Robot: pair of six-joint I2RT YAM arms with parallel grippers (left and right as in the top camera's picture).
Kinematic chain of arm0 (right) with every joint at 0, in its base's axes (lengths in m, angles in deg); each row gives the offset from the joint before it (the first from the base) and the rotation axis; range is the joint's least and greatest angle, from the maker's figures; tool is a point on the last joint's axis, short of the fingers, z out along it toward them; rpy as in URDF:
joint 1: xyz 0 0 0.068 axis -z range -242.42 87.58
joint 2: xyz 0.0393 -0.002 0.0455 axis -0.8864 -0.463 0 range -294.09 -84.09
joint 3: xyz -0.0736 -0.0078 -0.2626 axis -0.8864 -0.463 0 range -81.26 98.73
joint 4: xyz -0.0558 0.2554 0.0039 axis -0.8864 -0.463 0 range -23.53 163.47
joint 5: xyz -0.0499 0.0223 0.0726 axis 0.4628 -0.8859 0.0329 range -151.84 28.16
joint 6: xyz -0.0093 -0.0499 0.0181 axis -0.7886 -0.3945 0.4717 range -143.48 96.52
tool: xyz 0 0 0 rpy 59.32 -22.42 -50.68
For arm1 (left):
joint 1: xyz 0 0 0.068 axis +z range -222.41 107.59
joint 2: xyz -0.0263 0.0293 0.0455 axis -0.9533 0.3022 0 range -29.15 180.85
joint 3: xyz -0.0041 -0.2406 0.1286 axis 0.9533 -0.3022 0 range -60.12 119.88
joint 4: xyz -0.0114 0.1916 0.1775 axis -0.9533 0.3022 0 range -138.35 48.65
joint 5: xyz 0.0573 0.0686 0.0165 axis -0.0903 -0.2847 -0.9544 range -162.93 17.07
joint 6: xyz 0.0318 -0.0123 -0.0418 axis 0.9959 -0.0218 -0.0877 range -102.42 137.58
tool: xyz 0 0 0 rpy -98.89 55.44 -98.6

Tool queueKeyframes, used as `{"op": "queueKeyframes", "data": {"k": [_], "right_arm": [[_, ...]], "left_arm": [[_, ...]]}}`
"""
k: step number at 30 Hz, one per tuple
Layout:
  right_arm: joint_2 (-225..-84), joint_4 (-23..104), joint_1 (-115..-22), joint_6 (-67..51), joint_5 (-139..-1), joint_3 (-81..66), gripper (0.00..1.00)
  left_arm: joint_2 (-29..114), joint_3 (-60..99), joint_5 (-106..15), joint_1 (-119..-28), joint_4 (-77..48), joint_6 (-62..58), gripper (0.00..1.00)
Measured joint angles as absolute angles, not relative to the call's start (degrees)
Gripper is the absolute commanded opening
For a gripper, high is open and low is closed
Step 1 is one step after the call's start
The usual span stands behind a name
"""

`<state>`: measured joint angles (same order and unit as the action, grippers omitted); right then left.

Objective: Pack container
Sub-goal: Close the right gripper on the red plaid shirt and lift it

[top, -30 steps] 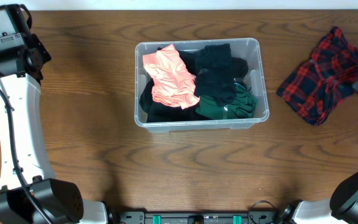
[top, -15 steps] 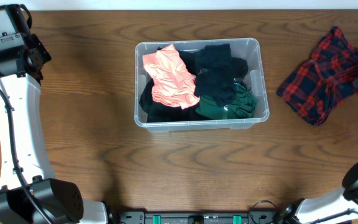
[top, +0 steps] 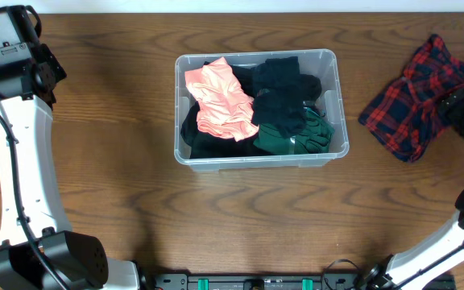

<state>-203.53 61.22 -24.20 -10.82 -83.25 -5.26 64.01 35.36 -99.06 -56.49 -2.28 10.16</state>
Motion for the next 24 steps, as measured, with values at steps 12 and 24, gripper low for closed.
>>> {"op": "queueKeyframes", "data": {"k": [12,24], "right_arm": [[-205.4,62.9,-24.2,-10.2,-85.0,-5.3,0.66],[-205.6,62.6,-24.2,-9.8,-86.3,-5.2,0.2]], "left_arm": [[64.0,35.4,-99.1,-56.5,-2.3,10.1,0.98],[64.0,35.4,-99.1,-56.5,-2.3,10.1,0.98]]}}
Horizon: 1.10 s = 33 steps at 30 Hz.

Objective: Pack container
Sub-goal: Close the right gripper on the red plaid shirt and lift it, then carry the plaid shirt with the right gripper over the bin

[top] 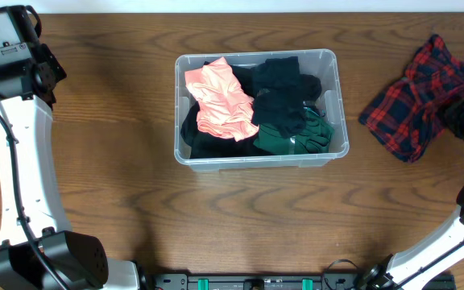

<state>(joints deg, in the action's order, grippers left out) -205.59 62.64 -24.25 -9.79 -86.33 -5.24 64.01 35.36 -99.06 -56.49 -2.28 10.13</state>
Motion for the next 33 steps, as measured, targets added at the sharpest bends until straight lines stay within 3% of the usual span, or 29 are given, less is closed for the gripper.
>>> {"op": "queueKeyframes", "data": {"k": [5,13,20,25,33], "right_arm": [[-205.6,62.6,-24.2,-9.7,-88.1,-5.2,0.01],[-204.6,61.5,-24.3,-9.5,-92.8,-5.3,0.01],[-192.3,60.5,-27.0,-9.5,-94.0,-5.7,0.01],[-180.2,60.9,-31.6,-9.5,-94.0,-5.7,0.01],[-172.7,66.0,-42.8,-3.5,-94.2,-5.7,0.01]], "left_arm": [[64.0,35.4,-99.1,-56.5,-2.3,10.2,0.98],[64.0,35.4,-99.1,-56.5,-2.3,10.1,0.98],[64.0,35.4,-99.1,-56.5,-2.3,10.1,0.98],[64.0,35.4,-99.1,-56.5,-2.3,10.2,0.98],[64.0,35.4,-99.1,-56.5,-2.3,10.1,0.98]]}}
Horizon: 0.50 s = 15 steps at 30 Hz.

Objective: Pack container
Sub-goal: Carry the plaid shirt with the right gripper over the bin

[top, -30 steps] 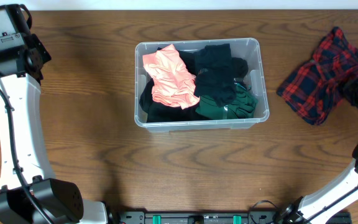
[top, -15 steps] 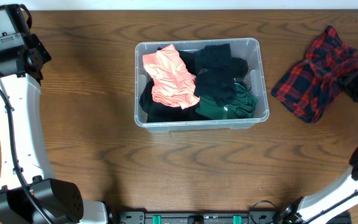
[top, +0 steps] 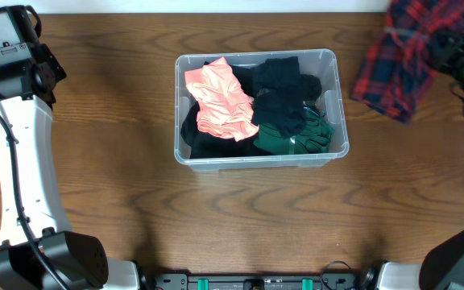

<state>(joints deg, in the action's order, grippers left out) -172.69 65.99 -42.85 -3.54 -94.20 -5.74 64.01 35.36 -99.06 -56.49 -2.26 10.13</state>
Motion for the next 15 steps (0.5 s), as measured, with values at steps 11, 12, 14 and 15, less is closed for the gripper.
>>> {"op": "queueKeyframes", "data": {"k": [11,12,14,15], "right_arm": [[-167.9,71.2,-63.6,11.6,-79.3,-5.8,0.01],[-167.7,71.8,-65.6,12.6,-77.1,-5.8,0.01],[-167.3,73.8,-70.3,14.9,-71.8,-5.8,0.01],[-167.2,74.5,-71.9,15.7,-69.7,-5.8,0.01]], "left_arm": [[64.0,35.4,-99.1,-56.5,-2.3,10.2,0.98],[64.0,35.4,-99.1,-56.5,-2.3,10.2,0.98],[64.0,35.4,-99.1,-56.5,-2.3,10.2,0.98],[64.0,35.4,-99.1,-56.5,-2.3,10.1,0.98]]}}
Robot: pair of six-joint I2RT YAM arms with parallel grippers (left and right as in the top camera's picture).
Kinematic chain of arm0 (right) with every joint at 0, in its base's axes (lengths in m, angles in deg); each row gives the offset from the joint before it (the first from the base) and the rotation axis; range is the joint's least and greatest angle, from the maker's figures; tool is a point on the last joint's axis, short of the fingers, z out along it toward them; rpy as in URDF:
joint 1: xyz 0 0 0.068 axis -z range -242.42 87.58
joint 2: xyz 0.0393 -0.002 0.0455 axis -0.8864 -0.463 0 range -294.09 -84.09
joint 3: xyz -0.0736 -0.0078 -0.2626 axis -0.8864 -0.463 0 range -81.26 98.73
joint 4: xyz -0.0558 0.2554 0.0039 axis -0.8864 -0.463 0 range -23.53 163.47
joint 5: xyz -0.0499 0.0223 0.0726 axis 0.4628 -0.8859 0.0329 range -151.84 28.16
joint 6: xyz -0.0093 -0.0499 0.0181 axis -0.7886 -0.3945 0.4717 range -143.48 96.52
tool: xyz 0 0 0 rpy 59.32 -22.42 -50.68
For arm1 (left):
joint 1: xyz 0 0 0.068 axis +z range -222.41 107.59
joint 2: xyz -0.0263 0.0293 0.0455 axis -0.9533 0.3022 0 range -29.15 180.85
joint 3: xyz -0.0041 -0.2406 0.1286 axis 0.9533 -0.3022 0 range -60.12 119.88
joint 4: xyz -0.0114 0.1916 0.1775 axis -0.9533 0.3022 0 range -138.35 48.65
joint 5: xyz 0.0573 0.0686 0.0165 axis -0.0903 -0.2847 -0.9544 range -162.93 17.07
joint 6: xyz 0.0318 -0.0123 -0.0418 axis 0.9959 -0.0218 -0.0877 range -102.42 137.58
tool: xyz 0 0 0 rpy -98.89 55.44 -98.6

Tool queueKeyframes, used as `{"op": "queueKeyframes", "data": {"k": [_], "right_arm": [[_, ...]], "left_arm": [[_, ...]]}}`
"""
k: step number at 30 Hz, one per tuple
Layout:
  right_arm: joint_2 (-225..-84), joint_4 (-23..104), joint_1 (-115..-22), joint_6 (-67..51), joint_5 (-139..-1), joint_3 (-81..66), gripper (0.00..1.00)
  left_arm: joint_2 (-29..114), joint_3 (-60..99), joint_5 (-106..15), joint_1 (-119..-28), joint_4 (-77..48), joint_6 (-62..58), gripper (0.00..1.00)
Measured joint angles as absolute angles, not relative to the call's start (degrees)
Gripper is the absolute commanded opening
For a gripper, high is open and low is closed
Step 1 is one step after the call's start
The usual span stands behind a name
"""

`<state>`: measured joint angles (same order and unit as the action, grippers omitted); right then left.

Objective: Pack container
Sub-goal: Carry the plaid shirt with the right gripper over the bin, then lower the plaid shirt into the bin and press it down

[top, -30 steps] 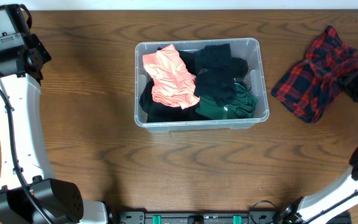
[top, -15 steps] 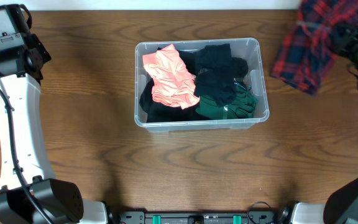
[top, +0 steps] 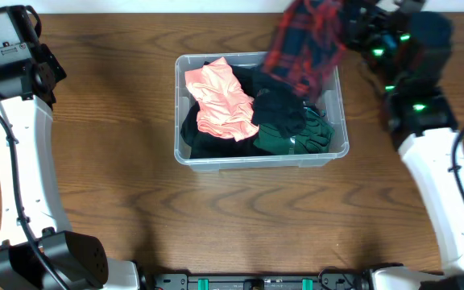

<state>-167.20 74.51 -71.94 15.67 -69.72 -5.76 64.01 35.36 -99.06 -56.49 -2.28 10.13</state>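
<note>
A clear plastic container (top: 182, 105) stands mid-table, holding a salmon-pink garment (top: 220, 98), black clothes (top: 284, 105) and a dark green piece (top: 296, 135). A red and navy plaid garment (top: 304, 47) hangs over the container's far right corner. My right gripper (top: 351, 31) is shut on its upper edge, held above the box; the fingers themselves are blurred. My left gripper's fingers do not show in the overhead view, only the left arm (top: 10, 48) at the far left, well away from the container.
Brown wooden table (top: 240, 217) all around the container. The left arm's white link runs down the left edge, and the right arm (top: 437, 161) slants down the right side to the front.
My right gripper has carried the plaid garment leftward from the far right of the table to above the container's right end. The left arm has stayed where it was.
The plaid garment lay bunched on the table at the far right with my right gripper on it, and stayed so. Then it was lifted clear near the far right edge. Now it hangs over the container's far right corner.
</note>
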Motion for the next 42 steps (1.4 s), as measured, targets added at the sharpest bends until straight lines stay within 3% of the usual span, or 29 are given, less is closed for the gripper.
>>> {"op": "queueKeyframes", "data": {"k": [10,17,28,42], "right_arm": [[-167.1,74.9,-91.4,30.0,-40.9,-5.8,0.01],[-170.1,75.0,-97.6,40.1,-28.1,-5.8,0.01],[-179.0,76.5,-100.4,45.3,-22.1,-5.8,0.01],[-179.5,73.4,-105.8,43.3,-15.9,-5.8,0.01]], "left_arm": [[64.0,35.4,-99.1,-56.5,-2.3,10.2,0.98],[64.0,35.4,-99.1,-56.5,-2.3,10.2,0.98],[64.0,35.4,-99.1,-56.5,-2.3,10.2,0.98],[64.0,35.4,-99.1,-56.5,-2.3,10.1,0.98]]}}
